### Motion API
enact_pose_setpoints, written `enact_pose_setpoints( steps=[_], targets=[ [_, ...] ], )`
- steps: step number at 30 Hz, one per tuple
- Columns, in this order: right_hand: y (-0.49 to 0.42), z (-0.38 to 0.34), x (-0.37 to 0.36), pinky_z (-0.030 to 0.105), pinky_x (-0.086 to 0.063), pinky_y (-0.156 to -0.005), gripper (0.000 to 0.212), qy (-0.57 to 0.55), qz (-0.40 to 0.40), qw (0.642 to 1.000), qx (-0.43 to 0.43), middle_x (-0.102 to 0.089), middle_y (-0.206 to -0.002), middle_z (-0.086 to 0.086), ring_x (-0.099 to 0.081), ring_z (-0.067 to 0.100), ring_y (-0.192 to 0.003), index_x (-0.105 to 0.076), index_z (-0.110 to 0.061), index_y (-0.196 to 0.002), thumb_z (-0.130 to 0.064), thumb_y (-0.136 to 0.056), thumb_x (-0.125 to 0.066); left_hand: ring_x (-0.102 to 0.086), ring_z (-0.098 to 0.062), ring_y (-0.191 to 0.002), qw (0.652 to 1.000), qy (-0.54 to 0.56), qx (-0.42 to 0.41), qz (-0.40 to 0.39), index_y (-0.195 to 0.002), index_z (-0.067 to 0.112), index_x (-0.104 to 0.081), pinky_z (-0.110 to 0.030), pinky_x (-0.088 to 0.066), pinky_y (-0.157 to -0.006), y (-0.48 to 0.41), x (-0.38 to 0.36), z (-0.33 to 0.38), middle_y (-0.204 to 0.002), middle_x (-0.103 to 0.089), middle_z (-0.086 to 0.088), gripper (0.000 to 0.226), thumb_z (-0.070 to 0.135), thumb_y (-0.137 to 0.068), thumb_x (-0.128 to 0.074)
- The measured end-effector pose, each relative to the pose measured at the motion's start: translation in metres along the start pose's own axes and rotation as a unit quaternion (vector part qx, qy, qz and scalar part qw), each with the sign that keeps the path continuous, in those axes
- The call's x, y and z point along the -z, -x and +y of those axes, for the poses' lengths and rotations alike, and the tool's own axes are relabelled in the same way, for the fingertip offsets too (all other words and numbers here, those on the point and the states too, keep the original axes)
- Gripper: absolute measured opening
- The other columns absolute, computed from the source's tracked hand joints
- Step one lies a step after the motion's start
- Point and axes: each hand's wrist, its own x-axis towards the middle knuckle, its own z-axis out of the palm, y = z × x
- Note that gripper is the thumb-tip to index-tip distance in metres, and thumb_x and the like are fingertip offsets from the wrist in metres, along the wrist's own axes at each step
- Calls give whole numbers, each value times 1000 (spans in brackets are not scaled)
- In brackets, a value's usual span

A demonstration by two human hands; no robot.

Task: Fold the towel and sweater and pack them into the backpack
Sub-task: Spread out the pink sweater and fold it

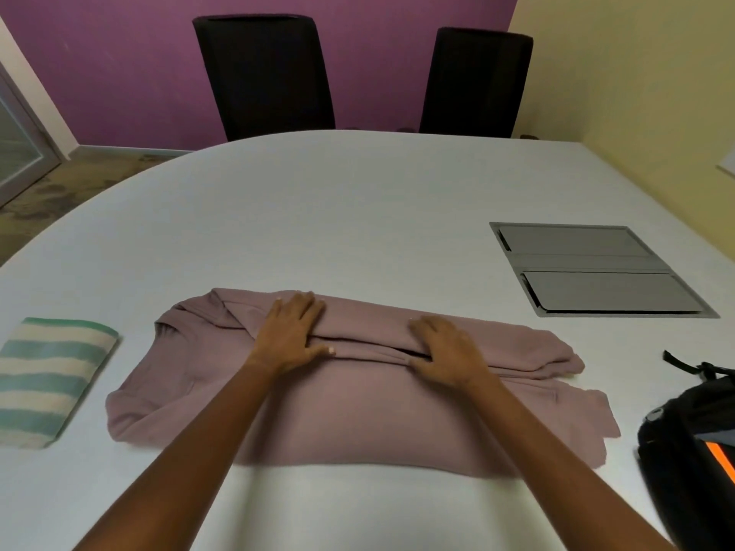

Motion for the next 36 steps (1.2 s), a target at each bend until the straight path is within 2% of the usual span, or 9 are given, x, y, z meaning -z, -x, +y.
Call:
enact_pose_setpoints(
  steps=[5,9,11,13,15,17,23,29,36],
  targets=[
    [-9,-27,-31,50,-12,-114,65,30,-96,995,24,0,-158,-2,-2,22,-146,-2,-28,-150,-40,-96,-38,3,-22,-147,994,-91,2,-58,-149,21,7,-44,-1,-117,-6,-21,4,-158,10,-4,81,50,-92,-43],
    [-14,-19,-48,49,-11,-115,53,58,-92,994,13,1,-158,-3,-2,22,-146,0,-31,-149,-39,-101,-21,-22,-35,-142,999,-21,31,17,-148,12,-18,-59,-22,-111,5,-39,-3,-155,-14,-13,78,50,-88,-50],
    [-12,-19,-49,48,-12,-114,53,62,-82,995,13,-1,-159,-2,-4,22,-146,-1,-30,-149,-43,-99,-14,-48,-38,-126,996,19,83,12,-138,4,-42,-63,-39,-93,12,-43,-5,-143,-42,-19,79,64,-86,-32],
    [-4,-21,-48,51,-21,-111,65,60,-49,997,6,-15,-157,4,-18,26,-144,-12,-27,-149,-48,-89,-2,-44,-37,-129,989,56,133,34,-142,2,-33,-59,-37,-98,22,-50,-6,-146,-37,-21,98,74,-82,-6],
    [6,-16,-49,54,-42,-95,65,46,-22,999,-19,-48,-140,9,-51,29,-125,-38,-19,-140,-45,-88,-10,-29,-34,-139,978,93,182,48,-148,4,-13,-56,-26,-108,31,-52,-5,-154,-19,-19,103,79,-77,-7],
    [20,-9,-56,50,-51,-83,53,29,14,999,-41,-62,-124,8,-63,27,-110,-44,-18,-130,-41,-97,-10,-46,-36,-128,977,96,184,57,-144,-2,-27,-55,-39,-98,43,-53,-7,-145,-37,-23,103,75,-80,-1],
    [60,19,-68,61,-47,-78,57,35,55,992,-110,-60,-126,13,-60,31,-113,-45,-14,-129,-45,-98,-8,-62,-39,-69,974,45,213,70,-93,-4,-64,-44,-50,-62,73,-59,-28,-82,-62,-24,70,55,-82,-28],
    [71,60,-49,57,-36,-95,31,-78,189,948,-243,-59,-110,18,-56,35,-104,-56,-3,-111,-23,-87,-56,-60,-36,-89,966,70,233,81,-79,6,-56,-39,-45,-75,72,-47,-43,-91,-67,-19,43,43,-95,-41],
    [83,103,-35,61,-20,-105,47,-4,22,964,-264,-43,-138,1,-41,20,-128,-42,-20,-130,-49,-94,-40,-60,-32,-84,961,160,223,40,-66,16,-44,-33,-41,-69,81,-40,-48,-86,-66,-15,40,44,-95,-42]
  ],
)
